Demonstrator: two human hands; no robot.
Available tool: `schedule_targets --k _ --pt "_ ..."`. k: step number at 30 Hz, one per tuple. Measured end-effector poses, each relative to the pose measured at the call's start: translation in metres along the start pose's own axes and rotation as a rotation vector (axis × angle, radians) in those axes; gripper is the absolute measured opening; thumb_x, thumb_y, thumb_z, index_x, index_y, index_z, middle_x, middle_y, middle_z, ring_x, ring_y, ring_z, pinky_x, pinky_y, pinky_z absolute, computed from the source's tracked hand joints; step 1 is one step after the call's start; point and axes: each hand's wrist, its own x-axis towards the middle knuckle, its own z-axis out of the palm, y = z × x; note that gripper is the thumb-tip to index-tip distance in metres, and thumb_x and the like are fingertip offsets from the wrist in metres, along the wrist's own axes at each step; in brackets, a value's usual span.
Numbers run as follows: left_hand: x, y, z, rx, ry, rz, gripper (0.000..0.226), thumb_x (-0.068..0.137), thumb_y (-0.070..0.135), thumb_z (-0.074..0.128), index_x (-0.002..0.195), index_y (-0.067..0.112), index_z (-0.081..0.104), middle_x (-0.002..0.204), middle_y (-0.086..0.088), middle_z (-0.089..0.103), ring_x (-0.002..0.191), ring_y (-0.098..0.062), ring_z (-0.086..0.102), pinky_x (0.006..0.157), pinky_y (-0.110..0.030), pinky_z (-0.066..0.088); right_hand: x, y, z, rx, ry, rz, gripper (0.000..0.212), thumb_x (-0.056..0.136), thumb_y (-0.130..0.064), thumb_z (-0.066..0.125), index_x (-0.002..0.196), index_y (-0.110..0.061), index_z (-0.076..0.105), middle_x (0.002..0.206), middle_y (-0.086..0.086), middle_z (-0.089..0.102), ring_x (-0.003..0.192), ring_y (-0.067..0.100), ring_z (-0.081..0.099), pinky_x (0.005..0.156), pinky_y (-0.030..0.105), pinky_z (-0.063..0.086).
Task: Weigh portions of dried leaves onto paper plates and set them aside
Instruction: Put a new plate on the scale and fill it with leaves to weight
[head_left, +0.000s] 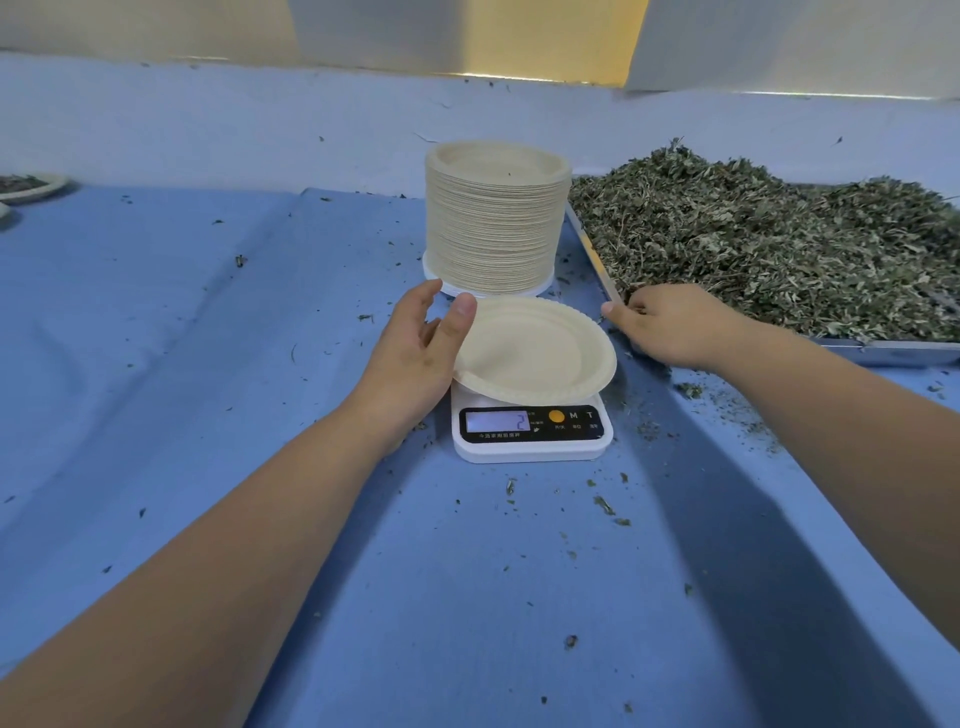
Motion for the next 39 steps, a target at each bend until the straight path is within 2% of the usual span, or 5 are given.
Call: schedule_targets --k 16,22,26,32,39 --pt "-0.003 0.003 0.000 -0.038 -0.022 0.007 0.108 0.065 0.089 0.051 0.156 0.033 0.034 0.153 0.015 0.044 0.142 -0.004 0.041 0.116 -0.030 0.036 0.006 0.002 -0.020 0.319 0.297 0.126 0.056 0.108 -0.043 0.037 0.060 -0.014 0.033 0.052 0.002 0.031 0.048 0.020 0.026 0.053 0.031 0.022" --pt "-0.002 0.002 -0.001 -0.005 -0.023 0.009 0.103 0.069 0.089 0.049 0.155 0.035 0.034 0.140 0.023 0.046 0.138 -0.002 0.043 0.113 -0.029 0.036 0.012 -0.024 -0.052 0.588 0.394 0.144 0.055 0.104 -0.048 0.042 0.058 -0.021 0.032 0.049 -0.007 0.026 0.044 0.014 0.022 0.053 0.028 0.019" --pt "-0.003 0.001 -0.002 0.003 -0.015 0.006 0.084 0.082 0.081 0.045 0.153 0.036 0.037 0.131 0.029 0.050 0.129 0.003 0.047 0.108 -0.025 0.037 0.010 -0.060 -0.064 0.665 0.391 0.050 0.062 0.104 -0.049 0.043 0.080 0.005 0.058 0.041 -0.013 0.023 0.036 0.009 0.020 0.055 0.029 0.020" --pt "-0.004 0.003 -0.001 0.014 0.016 -0.008 0.017 0.106 0.060 0.031 0.111 0.054 0.046 0.089 0.064 0.046 0.090 0.042 0.040 0.068 0.012 0.029 -0.014 -0.111 -0.051 0.558 0.316 -0.220 0.056 0.106 -0.043 0.044 0.097 0.009 0.064 0.043 -0.004 0.042 0.038 0.006 0.033 0.054 0.030 0.027" --pt "-0.001 -0.001 -0.003 -0.014 0.009 -0.010 0.048 0.100 0.067 0.039 0.139 0.040 0.049 0.112 0.048 0.053 0.098 0.038 0.043 0.082 -0.004 0.036 -0.023 -0.123 -0.038 0.506 0.260 -0.281 0.053 0.106 -0.040 0.046 0.093 0.008 0.065 0.043 -0.009 0.038 0.045 0.006 0.035 0.055 0.032 0.027"
